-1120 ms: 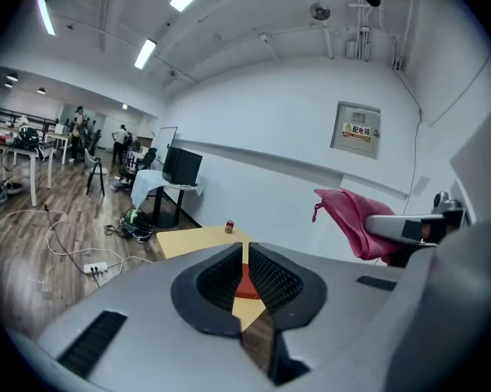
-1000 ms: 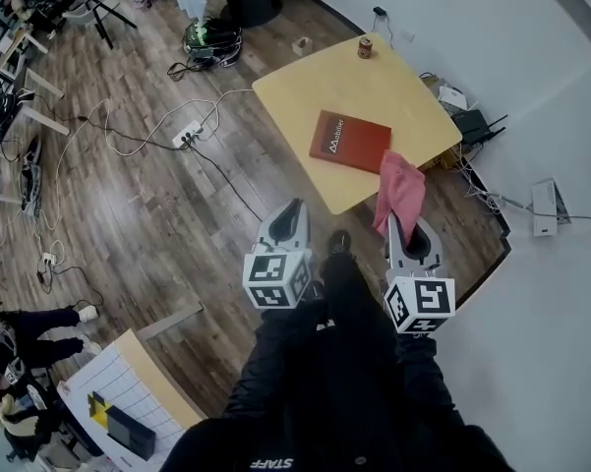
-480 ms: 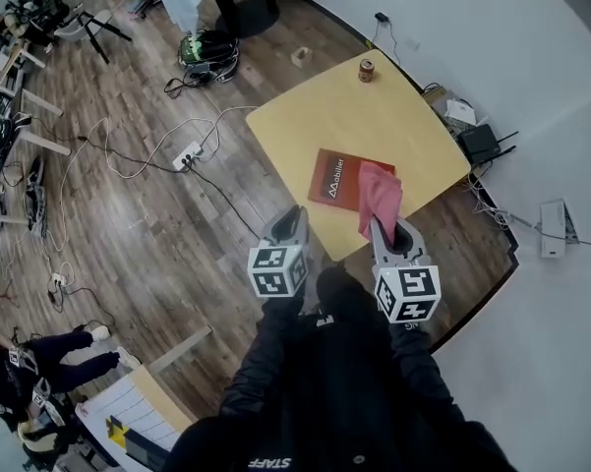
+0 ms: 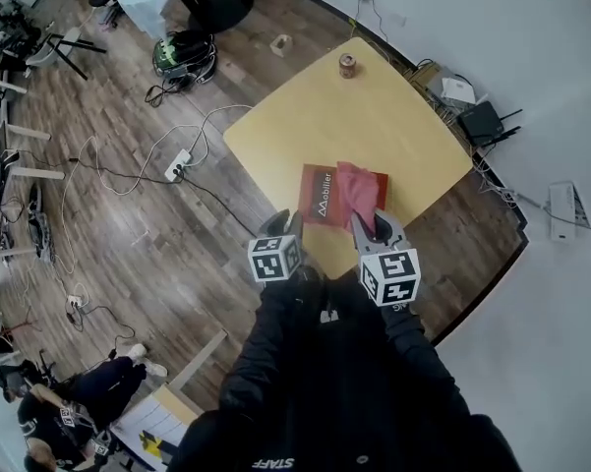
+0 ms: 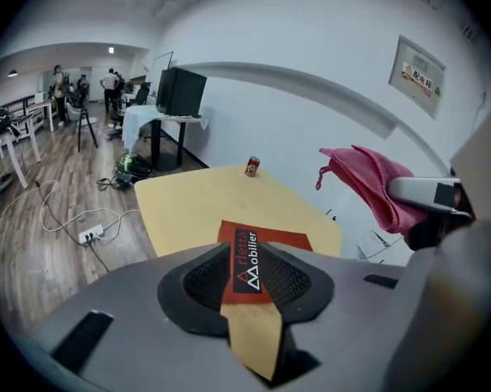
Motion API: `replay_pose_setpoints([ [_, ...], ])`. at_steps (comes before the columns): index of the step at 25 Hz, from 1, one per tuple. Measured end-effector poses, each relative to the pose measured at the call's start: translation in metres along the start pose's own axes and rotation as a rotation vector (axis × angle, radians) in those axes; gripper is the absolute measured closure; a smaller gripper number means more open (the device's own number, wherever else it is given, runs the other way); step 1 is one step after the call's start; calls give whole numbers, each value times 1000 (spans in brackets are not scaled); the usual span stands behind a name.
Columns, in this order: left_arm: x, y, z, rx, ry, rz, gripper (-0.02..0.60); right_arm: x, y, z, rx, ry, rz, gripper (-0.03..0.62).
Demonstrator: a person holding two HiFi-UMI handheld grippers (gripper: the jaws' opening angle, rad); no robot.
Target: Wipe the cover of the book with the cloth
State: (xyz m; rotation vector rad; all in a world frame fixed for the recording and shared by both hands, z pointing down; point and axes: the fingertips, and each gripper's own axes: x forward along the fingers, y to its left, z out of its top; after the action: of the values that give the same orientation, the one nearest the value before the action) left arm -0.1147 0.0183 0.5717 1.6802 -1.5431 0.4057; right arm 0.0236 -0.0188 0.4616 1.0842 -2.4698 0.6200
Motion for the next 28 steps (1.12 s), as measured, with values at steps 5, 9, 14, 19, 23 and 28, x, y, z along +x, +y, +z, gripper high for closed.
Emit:
replay_pose_setpoints([
  [5, 53, 18, -15, 0, 87, -7, 474, 57, -11, -28, 32, 75, 12, 516],
  [9, 82, 30, -30, 13, 154, -37, 460, 101, -8, -52, 20, 125, 17, 516],
  [14, 111, 40, -45, 28, 247, -77, 446, 144, -10, -68, 36, 170, 9, 516],
  [19, 125, 45, -55, 41, 316, -102, 446, 188, -4, -90, 48, 216, 19, 516],
  [23, 130, 49, -59, 29, 337, -97, 479, 211, -3, -109, 57, 257, 24, 516],
  [28, 131, 48, -62, 15, 342, -96, 482, 216, -18, -133, 82, 295, -9, 516],
])
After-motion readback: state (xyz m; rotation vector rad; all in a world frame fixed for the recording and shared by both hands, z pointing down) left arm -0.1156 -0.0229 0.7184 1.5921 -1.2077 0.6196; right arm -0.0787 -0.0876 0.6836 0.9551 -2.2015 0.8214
